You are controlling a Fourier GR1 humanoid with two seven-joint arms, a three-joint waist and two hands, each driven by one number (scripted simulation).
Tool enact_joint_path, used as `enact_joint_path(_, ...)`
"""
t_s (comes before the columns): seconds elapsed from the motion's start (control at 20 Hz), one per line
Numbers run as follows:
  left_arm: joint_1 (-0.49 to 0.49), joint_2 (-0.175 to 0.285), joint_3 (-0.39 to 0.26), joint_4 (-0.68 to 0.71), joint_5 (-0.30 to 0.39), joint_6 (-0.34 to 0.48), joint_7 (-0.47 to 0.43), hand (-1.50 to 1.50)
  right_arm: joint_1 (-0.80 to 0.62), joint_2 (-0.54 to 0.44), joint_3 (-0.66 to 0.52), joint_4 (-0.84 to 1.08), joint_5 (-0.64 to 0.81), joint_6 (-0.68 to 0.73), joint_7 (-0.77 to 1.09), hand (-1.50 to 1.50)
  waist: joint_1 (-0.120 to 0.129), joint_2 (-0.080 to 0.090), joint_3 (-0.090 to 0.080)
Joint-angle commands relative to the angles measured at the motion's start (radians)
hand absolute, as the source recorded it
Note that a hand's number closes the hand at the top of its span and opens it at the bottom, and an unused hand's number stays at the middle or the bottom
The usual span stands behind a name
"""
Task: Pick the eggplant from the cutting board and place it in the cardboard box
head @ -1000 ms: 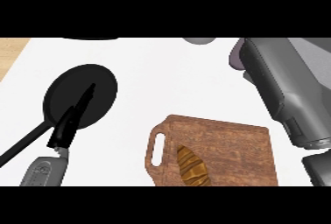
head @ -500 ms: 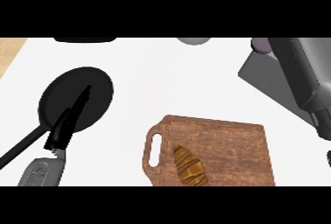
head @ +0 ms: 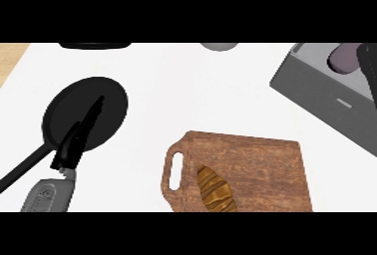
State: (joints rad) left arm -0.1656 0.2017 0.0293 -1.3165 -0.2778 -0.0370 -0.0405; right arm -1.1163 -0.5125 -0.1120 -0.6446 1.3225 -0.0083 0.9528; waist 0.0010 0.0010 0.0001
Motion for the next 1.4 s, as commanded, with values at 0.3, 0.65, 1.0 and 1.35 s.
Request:
enact_joint_path(0.3, -0.005, 0.006, 0.007, -0.03, 0.009, -0.018, 0.038, 0.0, 0.098, -0.047, -0.234, 0.12, -0.236, 0.022, -0.106, -1.5, 0.01, 0.003, 0.002)
enact_joint_path(0.65, 0.006, 0.013, 0.004, -0.025, 0.005, -0.03, -0.001, 0.0, 0.188, -0.032, -0.289, 0.087, -0.309, -0.27, -0.399, -1.5, 0.021, 0.007, 0.003)
enact_joint_path(1.0, 0.026, 0.0, 0.0, -0.015, -0.01, -0.009, -0.019, 0.0, 0.208, 0.006, -0.44, 0.026, -0.498, -0.492, -0.619, -1.5, 0.016, 0.007, 0.002)
enact_joint_path(1.35, 0.016, 0.014, 0.03, 0.013, 0.009, -0.021, -0.027, 0.0, 0.29, 0.0, -0.619, -0.023, -0.718, -0.605, -0.81, -1.5, 0.002, 0.003, 0.002)
